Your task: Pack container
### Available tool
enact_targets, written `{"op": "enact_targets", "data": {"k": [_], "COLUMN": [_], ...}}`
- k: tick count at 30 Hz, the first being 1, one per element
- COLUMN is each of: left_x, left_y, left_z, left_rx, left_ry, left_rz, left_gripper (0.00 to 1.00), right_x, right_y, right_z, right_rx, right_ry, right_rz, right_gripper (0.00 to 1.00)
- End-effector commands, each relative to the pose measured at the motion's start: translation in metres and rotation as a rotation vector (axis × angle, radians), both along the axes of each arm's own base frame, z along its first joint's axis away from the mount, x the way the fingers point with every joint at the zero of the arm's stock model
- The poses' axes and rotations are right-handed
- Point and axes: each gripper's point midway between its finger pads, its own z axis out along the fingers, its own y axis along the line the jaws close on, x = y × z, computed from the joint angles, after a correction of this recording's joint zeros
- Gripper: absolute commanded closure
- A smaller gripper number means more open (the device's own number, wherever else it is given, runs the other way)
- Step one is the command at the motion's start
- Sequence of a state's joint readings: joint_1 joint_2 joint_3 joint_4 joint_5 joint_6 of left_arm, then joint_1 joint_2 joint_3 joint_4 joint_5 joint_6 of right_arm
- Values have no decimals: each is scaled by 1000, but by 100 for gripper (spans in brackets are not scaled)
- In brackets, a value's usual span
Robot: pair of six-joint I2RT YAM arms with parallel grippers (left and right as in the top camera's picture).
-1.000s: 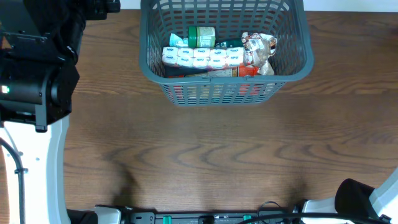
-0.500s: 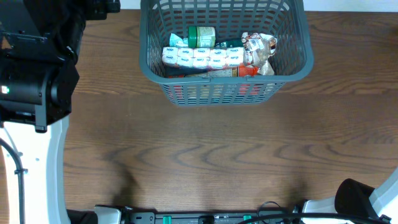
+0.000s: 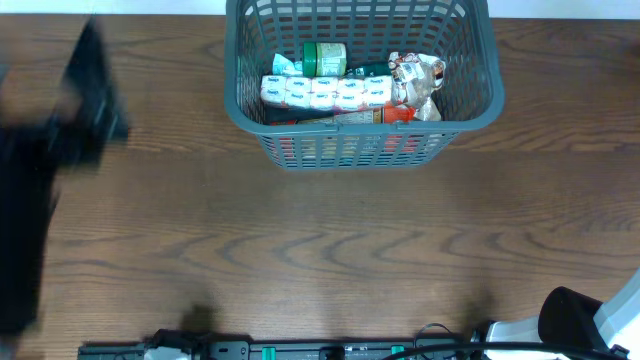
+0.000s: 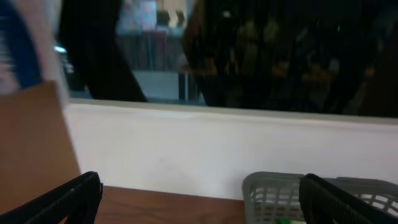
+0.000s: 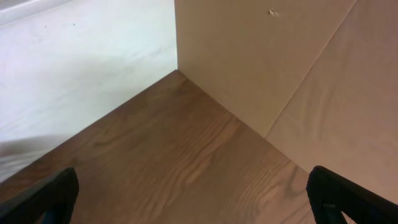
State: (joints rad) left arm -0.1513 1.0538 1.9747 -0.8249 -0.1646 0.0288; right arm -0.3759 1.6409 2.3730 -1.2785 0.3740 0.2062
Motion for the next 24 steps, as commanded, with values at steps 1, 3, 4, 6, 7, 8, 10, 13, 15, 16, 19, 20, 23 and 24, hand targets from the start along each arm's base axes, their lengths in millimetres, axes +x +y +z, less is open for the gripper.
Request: {"op": "enact_targets", "data": {"k": [1, 3, 4, 6, 7, 8, 10, 13, 15, 16, 19, 20, 23, 24], "left_x": [-27, -44, -50, -61, -65, -69, -71, -70, -67, -65, -58, -55, -45, -41], "left_y": [11, 15, 17, 20, 21, 22, 24, 27, 28, 28, 28, 27, 26, 26], "left_z": [-26, -47, -58, -80, -92, -106, -130, -166, -187, -199, -229, -239, -267, -275], "left_rx": [-2, -2, -2, -4, -4, -4, -24, -71, -111, -123, -160, -170, -200, -209], "left_ry": [15, 23, 29, 36, 40, 42, 46, 45, 42, 42, 45, 47, 60, 65], "left_rz": [34, 47, 51, 61, 66, 72, 85, 101, 109, 109, 111, 111, 110, 111], "left_gripper": [1, 1, 1, 2, 1, 2, 1, 1, 1, 1, 1, 1, 1, 1], "right_x": [-1, -1, -1, -1, -1, -1, -1, -1, -1, -1, -1, -1, -1, -1], "right_y": [-1, -1, -1, -1, -1, -1, -1, -1, -1, -1, -1, -1, -1, -1], "right_z": [0, 0, 0, 0, 0, 0, 0, 0, 0, 0, 0, 0, 0, 0], "right_rx": [8, 8, 8, 8, 8, 8, 8, 8, 8, 8, 8, 8, 8, 8], "right_ry": [-9, -9, -9, -9, -9, -9, -9, -9, -9, -9, -9, -9, -9, -9], "right_rz": [-16, -16, -16, -16, -16, -16, -16, -16, -16, -16, -16, -16, -16, -16], "right_gripper": [1, 1, 1, 1, 1, 1, 1, 1, 1, 1, 1, 1, 1, 1]}}
